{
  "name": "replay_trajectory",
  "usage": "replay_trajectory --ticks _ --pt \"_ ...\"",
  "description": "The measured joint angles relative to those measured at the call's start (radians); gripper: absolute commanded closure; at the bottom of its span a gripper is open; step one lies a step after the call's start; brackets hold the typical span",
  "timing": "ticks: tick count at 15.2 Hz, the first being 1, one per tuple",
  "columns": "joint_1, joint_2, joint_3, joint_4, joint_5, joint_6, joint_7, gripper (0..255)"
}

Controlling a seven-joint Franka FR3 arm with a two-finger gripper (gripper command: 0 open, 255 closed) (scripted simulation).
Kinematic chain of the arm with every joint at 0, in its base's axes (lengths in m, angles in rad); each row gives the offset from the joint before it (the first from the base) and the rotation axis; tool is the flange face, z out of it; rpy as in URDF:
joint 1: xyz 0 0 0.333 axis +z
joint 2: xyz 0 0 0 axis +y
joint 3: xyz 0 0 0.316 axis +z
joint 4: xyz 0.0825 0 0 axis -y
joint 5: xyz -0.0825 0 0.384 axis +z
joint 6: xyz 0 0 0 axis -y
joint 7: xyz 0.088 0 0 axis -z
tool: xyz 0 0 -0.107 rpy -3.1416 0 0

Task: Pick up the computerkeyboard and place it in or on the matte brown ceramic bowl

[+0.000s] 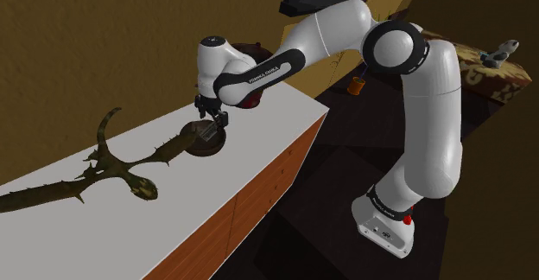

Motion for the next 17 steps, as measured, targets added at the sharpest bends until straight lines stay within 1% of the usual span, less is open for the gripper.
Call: replay_trajectory --ticks 2,5,13,14,17 --pt "0.023 0.028 -0.015 0.03 -0.01 -0.017 0.035 0" --pt "0.035 0.055 -0.028 0.035 -0.023 0.0 0.054 0" --pt "0.039 0.08 -0.036 0.041 -0.032 0.018 0.06 0" --pt "0.039 0.08 -0.036 0.041 -0.032 0.018 0.06 255" --pt "0.039 0.08 -0.036 0.042 -0.032 0.018 0.06 255"
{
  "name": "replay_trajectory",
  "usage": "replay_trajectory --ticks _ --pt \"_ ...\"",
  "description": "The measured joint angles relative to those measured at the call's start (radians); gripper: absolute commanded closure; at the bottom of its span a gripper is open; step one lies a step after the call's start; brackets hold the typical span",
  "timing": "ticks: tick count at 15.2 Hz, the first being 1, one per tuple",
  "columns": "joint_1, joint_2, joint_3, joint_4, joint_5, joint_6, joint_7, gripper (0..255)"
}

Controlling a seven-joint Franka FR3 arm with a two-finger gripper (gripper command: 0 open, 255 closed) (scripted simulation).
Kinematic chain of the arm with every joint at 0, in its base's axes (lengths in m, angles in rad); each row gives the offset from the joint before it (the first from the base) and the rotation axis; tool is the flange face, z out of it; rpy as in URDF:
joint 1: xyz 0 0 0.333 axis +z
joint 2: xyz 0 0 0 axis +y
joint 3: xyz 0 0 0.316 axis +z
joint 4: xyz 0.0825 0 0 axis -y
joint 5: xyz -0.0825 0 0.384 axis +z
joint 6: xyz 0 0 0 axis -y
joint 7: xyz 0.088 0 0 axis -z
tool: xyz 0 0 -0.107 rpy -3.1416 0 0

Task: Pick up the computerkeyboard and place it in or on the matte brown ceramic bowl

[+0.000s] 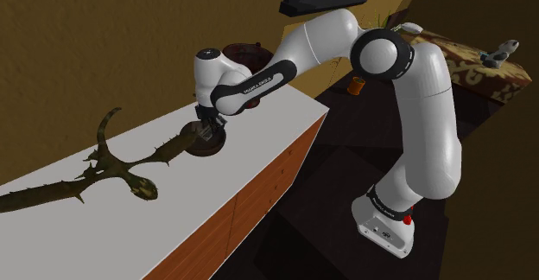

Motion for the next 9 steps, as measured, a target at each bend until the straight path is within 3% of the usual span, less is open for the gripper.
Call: replay_trajectory --ticks 9 --pt "-0.003 -0.009 0.003 0.0 0.004 -0.01 -0.004 255"
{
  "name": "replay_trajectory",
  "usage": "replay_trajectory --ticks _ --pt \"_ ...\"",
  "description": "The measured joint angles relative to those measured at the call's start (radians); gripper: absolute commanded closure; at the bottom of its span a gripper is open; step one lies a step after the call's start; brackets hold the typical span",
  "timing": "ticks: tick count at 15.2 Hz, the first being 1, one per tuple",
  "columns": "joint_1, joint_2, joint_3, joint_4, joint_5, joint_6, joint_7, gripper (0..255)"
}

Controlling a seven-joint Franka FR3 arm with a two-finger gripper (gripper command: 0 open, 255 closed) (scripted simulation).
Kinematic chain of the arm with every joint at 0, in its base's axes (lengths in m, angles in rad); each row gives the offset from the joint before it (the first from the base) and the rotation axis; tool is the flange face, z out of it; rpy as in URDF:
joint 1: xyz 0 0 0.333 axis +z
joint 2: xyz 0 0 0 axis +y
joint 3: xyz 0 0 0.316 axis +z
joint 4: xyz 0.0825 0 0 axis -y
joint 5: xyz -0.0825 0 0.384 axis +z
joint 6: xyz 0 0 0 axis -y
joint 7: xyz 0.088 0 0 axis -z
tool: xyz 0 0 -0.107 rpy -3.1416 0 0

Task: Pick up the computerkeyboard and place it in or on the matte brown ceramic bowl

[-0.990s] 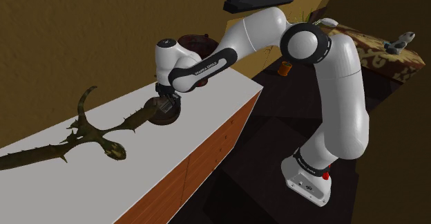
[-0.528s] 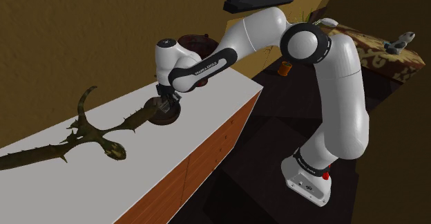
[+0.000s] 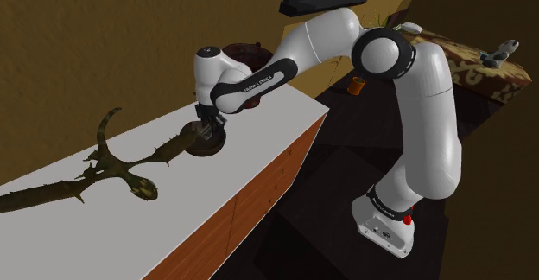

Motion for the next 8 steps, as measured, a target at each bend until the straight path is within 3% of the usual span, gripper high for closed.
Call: replay_trajectory --ticks 8 --pt "-0.013 -0.067 0.024 0.002 0.03 -0.067 -0.02 255"
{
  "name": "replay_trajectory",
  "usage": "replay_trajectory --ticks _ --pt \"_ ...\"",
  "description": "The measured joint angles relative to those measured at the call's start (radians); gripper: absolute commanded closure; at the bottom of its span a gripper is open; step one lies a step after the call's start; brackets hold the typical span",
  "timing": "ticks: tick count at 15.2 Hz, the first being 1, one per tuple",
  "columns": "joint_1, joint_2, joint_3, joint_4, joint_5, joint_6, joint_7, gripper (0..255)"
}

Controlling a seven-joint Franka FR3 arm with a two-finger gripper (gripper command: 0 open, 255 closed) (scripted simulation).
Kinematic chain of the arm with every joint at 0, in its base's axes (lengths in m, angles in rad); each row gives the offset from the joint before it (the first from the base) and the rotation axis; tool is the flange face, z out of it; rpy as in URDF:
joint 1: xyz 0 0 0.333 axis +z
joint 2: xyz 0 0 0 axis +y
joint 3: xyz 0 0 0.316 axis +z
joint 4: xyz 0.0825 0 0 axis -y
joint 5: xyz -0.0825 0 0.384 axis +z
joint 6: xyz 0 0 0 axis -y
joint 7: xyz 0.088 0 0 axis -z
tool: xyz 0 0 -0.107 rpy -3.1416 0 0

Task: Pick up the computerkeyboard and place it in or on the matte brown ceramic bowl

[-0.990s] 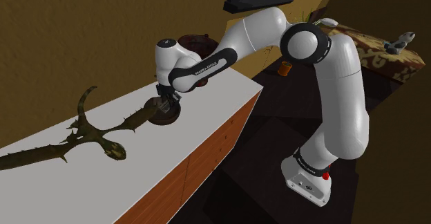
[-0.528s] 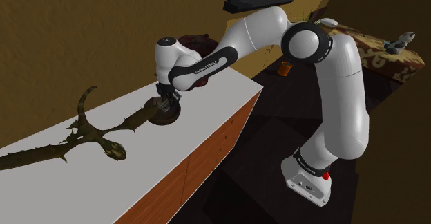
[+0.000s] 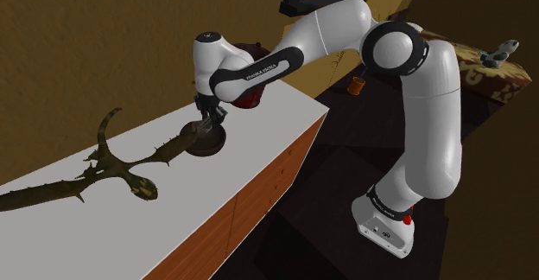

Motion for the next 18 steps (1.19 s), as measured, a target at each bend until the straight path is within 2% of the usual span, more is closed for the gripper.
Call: replay_trajectory --ticks 10,15,18 --pt "-0.016 -0.073 0.024 0.017 0.036 -0.085 -0.029 255" --pt "0.054 -0.035 0.033 0.098 0.026 -0.138 0.031 255" --pt "0.065 -0.012 0.028 0.102 0.017 -0.121 0.044 255"
